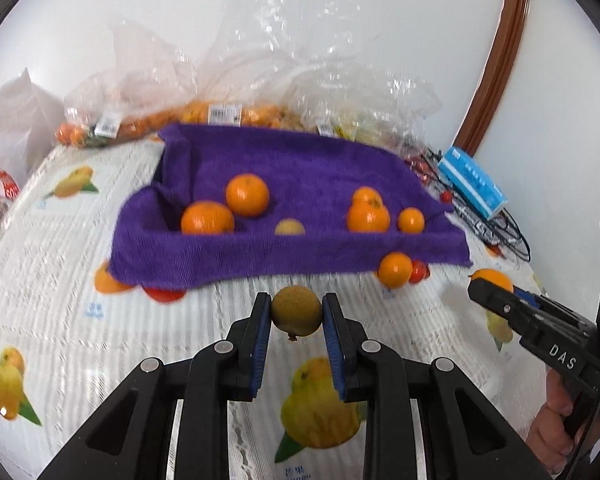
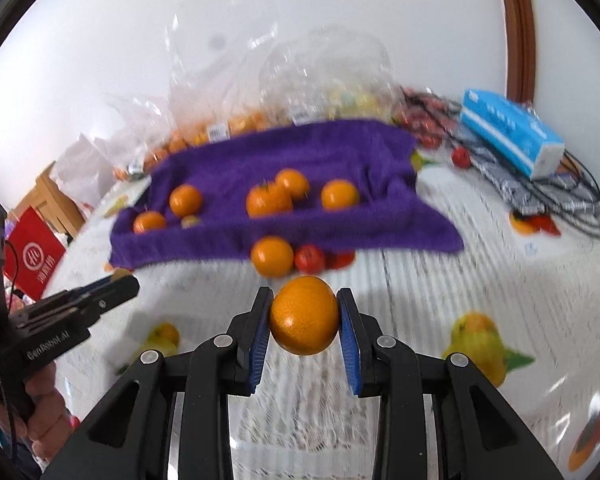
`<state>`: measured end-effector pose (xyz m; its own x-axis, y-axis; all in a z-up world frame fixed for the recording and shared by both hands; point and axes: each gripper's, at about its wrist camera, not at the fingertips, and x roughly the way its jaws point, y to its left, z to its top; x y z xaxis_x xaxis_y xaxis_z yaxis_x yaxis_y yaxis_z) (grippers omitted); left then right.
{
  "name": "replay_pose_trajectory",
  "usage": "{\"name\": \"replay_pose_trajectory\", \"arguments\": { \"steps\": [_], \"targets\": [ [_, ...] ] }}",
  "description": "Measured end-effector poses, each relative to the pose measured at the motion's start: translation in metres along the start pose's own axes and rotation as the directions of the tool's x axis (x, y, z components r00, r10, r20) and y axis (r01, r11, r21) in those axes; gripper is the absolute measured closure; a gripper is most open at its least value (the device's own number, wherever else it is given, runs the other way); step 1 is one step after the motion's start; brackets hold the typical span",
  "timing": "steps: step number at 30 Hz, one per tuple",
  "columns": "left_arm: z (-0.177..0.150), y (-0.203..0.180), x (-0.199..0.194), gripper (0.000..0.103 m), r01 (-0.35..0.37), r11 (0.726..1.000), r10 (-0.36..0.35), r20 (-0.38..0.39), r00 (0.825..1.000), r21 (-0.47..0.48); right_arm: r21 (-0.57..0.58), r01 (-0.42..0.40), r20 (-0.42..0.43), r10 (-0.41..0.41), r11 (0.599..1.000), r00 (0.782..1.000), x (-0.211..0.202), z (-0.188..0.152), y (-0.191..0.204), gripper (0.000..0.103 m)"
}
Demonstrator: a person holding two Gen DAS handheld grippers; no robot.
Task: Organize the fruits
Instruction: 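Lift the orange and tan fruit and carry both over the purple towel, then lower the orange onto the towel and open the right tool while the left tool releases the tan fruit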
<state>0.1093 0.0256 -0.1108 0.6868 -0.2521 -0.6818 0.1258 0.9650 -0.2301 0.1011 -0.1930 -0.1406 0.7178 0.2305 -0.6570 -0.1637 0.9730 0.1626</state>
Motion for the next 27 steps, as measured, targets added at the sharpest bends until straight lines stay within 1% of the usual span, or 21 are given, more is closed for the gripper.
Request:
{"name": "replay_pose_trajectory", "arguments": {
  "steps": [4, 13, 20, 24, 26, 27],
  "targets": [
    [0.016, 0.002, -0.005, 0.078, 0.002, 1.0, -0.002, 0.033, 0.999, 0.0, -0.014, 0.007, 0.036, -0.007, 1.0, 0.999, -0.004, 0.02, 0.005, 0.071],
    [0.06, 0.008, -0.001, 0.078, -0.032, 0.999, 0.034, 0.114, 0.993, -0.02, -0.04, -0.006, 0.111, 0.01, 0.999, 0.994, 0.0, 0.063, 0.015, 0.071],
    [0.089, 0.01, 0.018, 0.078, -0.065, 0.998, 0.067, 0.145, 0.987, -0.024, -0.045, -0.01, 0.141, 0.016, 0.999, 0.99, 0.017, 0.092, 0.02, 0.071],
    [0.104, 0.012, 0.036, 0.078, -0.046, 0.998, 0.053, 0.149, 0.987, -0.051, -0.036, -0.019, 0.148, 0.024, 0.999, 0.989, 0.031, 0.109, 0.02, 0.071],
    [0.104, 0.012, 0.044, 0.078, -0.04, 0.998, 0.048, 0.152, 0.987, -0.055, -0.035, -0.018, 0.151, 0.023, 0.999, 0.988, 0.037, 0.116, 0.02, 0.071],
    [0.102, 0.014, 0.049, 0.078, -0.048, 0.997, 0.056, 0.149, 0.987, -0.057, -0.034, -0.015, 0.151, 0.02, 0.999, 0.988, 0.041, 0.119, 0.019, 0.071]
  ]
}}
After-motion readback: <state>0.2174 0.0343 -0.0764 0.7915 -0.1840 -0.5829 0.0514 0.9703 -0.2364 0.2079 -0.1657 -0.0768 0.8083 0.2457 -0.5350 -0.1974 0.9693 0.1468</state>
